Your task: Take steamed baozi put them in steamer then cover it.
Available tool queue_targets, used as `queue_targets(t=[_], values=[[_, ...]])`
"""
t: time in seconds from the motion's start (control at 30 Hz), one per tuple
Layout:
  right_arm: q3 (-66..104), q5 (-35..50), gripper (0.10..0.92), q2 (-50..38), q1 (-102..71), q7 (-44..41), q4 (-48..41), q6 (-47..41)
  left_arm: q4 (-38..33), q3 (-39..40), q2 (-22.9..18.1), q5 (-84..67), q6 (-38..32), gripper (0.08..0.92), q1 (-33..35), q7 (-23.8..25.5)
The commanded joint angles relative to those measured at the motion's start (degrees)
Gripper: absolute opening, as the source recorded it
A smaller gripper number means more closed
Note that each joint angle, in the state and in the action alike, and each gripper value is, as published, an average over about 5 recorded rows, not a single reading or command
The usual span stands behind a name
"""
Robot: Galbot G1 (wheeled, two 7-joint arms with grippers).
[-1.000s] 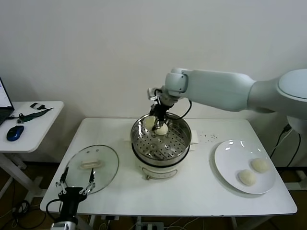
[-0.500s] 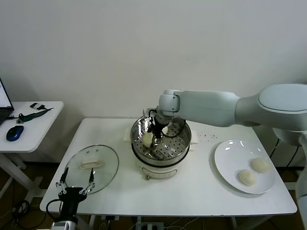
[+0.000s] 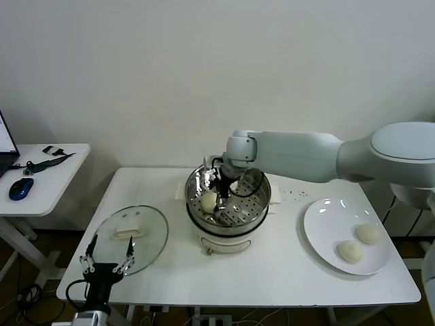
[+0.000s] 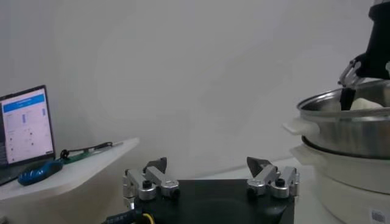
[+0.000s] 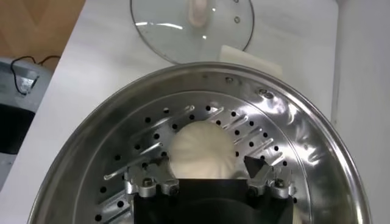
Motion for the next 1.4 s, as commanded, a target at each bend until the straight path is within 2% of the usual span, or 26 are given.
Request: queue_targets(t=[0.03,0.27,0.4,0.63,0.8,1.1,1.4], values=[[0.11,-3.14,0.823,-8.75,6.44,-4.29,4.05,1.90,-0.20,-0.03,0.00,0.05,-0.17,0.823,0.39,-0.05],[-0.24,-8.37,0.823,-21.76,12.27,-11.41,10.83,5.48,-0.30,-0.35,-0.08,-0.04,-0.39,0.823,0.81,-0.08],[0.19,-14.54,0.823,-31.19,11.51,-13.60,14.96,7.23,-0.34,-0.71,-0.09,-0.08,-0.32,0.823,0.86,-0.15],[2.15,-28.24,0.823,-45.53,3.17,-14.87,19.22,10.16,-0.25,-0.62,-0.30,-0.27,-0.98,0.823,1.15,-1.14],[12.08,-36.25,0.823,-51.31,-11.89,-14.95,16.73,12.64,-0.43,-0.62,-0.61,0.51,-1.26,0.823,1.57,0.15],[35.13,-45.34,0.823,-52.70,-39.23,-15.30,9.63,15.44,-1.00,-0.58,-1.76,2.06,-0.58,0.823,1.77,-0.06],[44.50,-50.51,0.823,-47.60,-46.61,-16.14,1.29,17.30,-1.31,-1.14,-2.22,2.54,0.09,0.823,1.85,-0.60]])
